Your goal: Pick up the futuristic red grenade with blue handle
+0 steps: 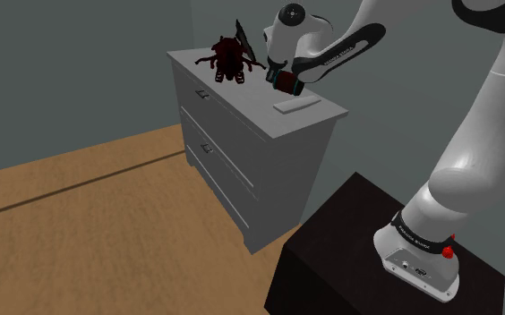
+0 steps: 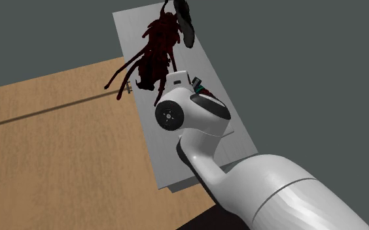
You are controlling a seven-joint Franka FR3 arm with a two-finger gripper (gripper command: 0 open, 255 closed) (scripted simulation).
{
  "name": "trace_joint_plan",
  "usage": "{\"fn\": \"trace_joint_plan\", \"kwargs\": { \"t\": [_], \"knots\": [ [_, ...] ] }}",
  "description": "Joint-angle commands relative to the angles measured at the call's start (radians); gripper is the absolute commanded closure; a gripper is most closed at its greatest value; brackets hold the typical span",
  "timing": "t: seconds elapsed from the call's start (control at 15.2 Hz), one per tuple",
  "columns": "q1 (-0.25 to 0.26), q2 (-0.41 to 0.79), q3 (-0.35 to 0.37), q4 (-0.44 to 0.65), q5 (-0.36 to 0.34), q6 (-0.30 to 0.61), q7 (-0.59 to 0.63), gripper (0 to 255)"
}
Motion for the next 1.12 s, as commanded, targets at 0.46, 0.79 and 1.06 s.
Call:
{"fn": "trace_joint_plan", "kwargs": {
  "t": [0.46, 0.79, 1.06],
  "knots": [
    [-0.003, -0.021, 0.009, 0.009, 0.043, -0.022, -0.046, 255],
    [-0.007, -0.051, 0.021, 0.028, 0.105, -0.058, -0.115, 255],
    [-0.008, -0.073, 0.028, 0.048, 0.152, -0.089, -0.167, 255]
  ]
}}
